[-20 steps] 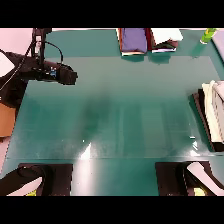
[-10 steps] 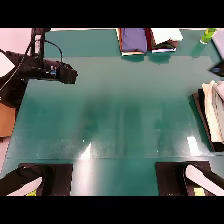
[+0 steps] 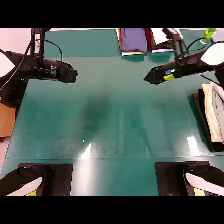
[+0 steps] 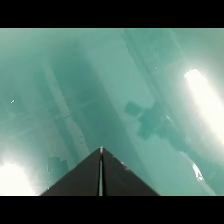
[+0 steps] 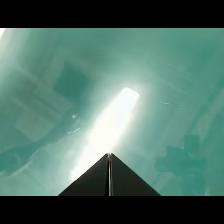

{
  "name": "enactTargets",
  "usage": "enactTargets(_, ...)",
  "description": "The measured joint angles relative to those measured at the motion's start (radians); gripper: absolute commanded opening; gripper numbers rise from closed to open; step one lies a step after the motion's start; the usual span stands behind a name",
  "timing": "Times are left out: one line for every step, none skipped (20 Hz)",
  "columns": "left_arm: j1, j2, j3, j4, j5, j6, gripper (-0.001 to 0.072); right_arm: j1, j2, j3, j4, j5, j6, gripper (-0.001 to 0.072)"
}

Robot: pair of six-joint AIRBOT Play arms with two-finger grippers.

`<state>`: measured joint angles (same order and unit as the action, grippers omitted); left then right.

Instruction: Fold the shirts.

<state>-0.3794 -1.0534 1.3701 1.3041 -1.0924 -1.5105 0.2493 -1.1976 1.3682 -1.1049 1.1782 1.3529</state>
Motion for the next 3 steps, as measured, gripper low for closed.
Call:
enactTargets(0.0,0.0,0.0,0.0,0.0,0.0,0.0023,0.018,-0.003,0.0,0.002,-0.005,-0.002,0.0014)
enactTargets(0.0,0.0,0.0,0.0,0.0,0.0,0.0024,0.031,-0.005,0.0,0.003,-0.008,-0.002,0.0013)
enactTargets(0.0,0.0,0.0,0.0,0.0,0.0,0.0023,0.04,-0.006,0.0,0.003,-0.011,-0.002,0.0014)
